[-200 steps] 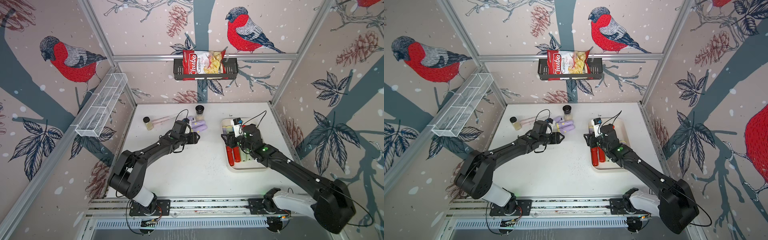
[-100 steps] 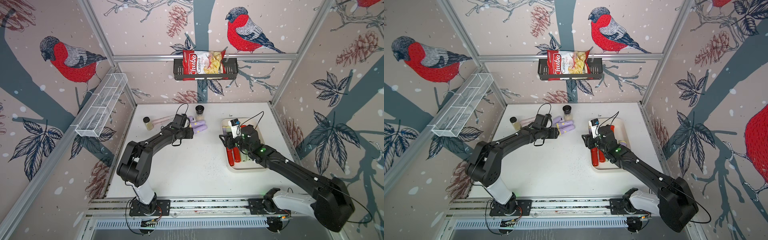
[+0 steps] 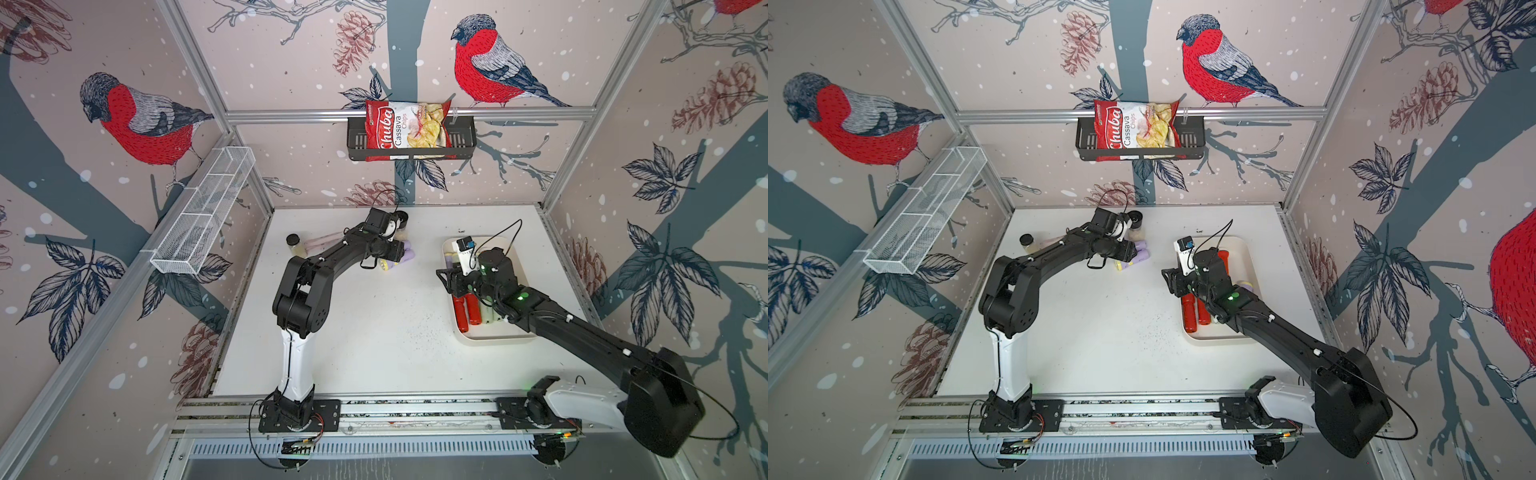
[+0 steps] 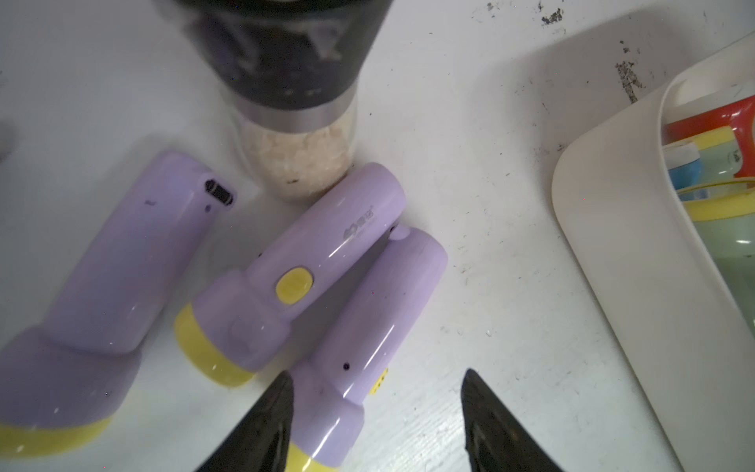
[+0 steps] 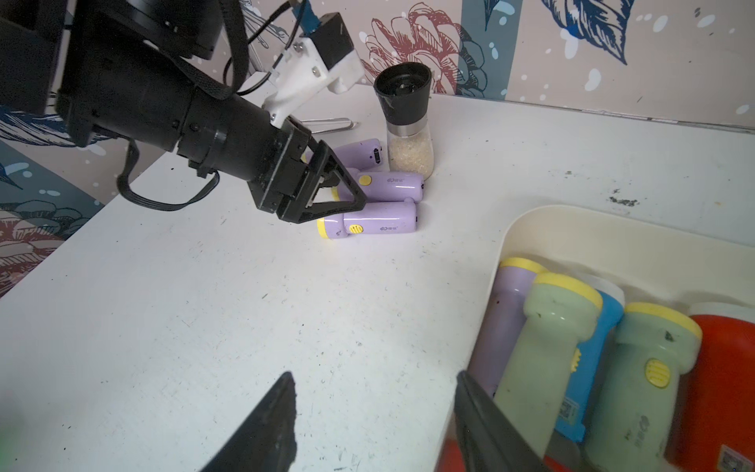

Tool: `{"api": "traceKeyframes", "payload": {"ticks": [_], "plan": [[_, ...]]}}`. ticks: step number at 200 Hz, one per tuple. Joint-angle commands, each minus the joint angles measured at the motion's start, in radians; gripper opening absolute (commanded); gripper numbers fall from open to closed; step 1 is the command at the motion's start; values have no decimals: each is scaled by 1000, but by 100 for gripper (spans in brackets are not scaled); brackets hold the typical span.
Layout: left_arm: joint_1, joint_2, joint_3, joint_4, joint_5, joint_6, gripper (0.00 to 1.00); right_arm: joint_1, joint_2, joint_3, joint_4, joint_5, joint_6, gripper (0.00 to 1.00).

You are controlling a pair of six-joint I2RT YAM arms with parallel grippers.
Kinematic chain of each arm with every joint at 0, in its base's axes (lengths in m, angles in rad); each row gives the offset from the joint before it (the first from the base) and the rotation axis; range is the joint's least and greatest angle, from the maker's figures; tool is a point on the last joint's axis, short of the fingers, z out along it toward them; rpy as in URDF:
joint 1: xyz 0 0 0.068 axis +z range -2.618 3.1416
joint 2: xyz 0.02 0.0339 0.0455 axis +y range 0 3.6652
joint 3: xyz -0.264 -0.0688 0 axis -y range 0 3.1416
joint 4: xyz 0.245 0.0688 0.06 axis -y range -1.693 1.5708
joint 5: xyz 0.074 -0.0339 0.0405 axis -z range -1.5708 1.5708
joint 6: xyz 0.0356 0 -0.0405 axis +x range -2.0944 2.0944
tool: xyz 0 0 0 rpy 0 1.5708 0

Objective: Put the flashlights into the storage boxes
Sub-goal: Adjust the flashlight at the center of the board.

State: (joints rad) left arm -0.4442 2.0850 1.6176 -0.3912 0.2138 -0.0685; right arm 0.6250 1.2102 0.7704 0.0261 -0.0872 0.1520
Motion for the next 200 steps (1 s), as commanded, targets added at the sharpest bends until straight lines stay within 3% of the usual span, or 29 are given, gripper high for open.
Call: {"api": "traceKeyframes", "payload": {"ticks": [1, 88, 145, 200], "plan": [[-6, 45, 64, -89, 35, 84, 65, -2, -8, 2, -4, 9, -22, 62], [-48, 190, 239, -250, 18, 196, 63, -13, -18, -4, -15, 9, -29, 61], [-78, 183, 219, -286, 7, 262, 63, -18, -29, -7, -21, 11, -28, 61], [-133, 125, 110, -301, 10, 322, 61, -18, -48, -10, -28, 23, -26, 61]]}}
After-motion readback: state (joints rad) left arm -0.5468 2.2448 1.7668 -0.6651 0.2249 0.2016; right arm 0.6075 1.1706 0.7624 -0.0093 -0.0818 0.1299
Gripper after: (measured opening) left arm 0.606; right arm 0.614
